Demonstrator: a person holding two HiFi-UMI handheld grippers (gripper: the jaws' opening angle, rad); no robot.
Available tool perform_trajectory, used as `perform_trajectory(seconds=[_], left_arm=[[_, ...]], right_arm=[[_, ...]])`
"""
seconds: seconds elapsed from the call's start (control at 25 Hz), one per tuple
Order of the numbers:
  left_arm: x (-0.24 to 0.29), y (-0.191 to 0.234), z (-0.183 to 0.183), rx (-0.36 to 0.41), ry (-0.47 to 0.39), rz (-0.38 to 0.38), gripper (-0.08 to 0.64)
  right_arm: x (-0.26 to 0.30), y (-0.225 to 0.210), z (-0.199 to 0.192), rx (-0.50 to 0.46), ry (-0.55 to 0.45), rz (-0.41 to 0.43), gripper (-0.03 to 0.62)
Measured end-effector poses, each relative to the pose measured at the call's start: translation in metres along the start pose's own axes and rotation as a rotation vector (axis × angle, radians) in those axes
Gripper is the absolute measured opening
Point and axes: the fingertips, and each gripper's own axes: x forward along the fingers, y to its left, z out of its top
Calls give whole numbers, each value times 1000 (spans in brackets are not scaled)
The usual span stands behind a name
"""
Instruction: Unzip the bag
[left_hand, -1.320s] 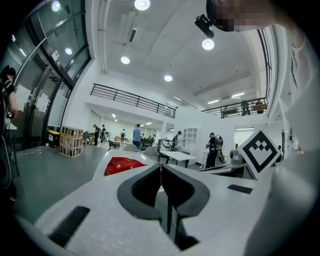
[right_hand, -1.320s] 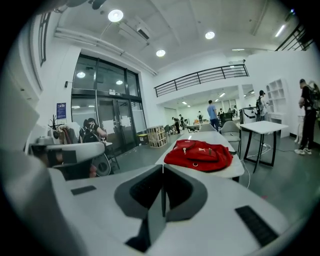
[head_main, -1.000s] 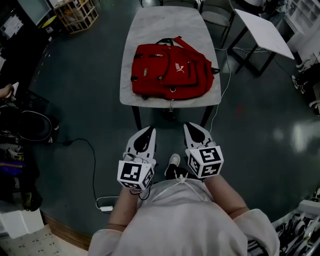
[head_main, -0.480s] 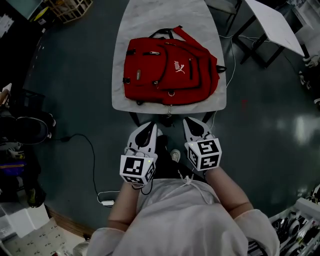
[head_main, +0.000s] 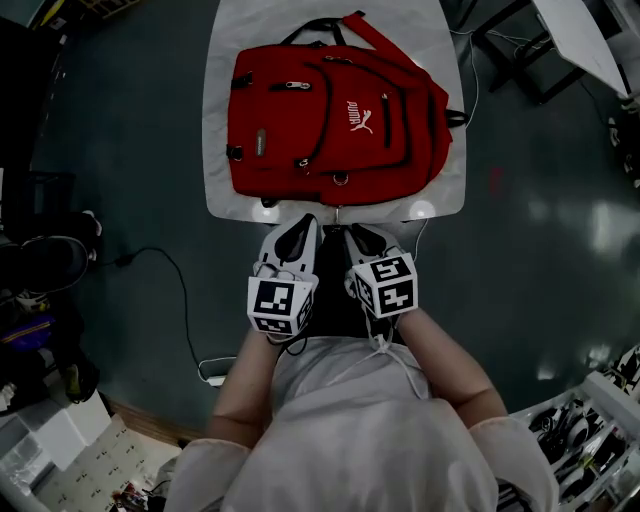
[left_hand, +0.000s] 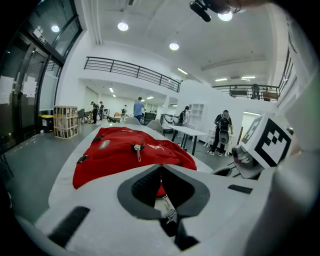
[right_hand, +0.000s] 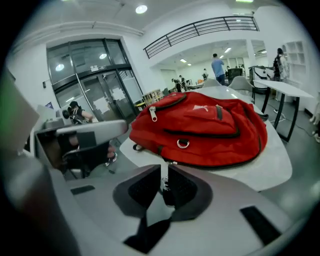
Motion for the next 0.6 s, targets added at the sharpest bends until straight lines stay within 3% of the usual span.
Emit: perform_trajectory(seconds=[0.16,0.6], left_arm=[[30,8,-10,-28,41,-9,20],[81,33,-64,-93,210,-50,20]], right_arm=[[28,-2,-8,-20,73,9,31],[73,-7,-16,41,175,-7,78]])
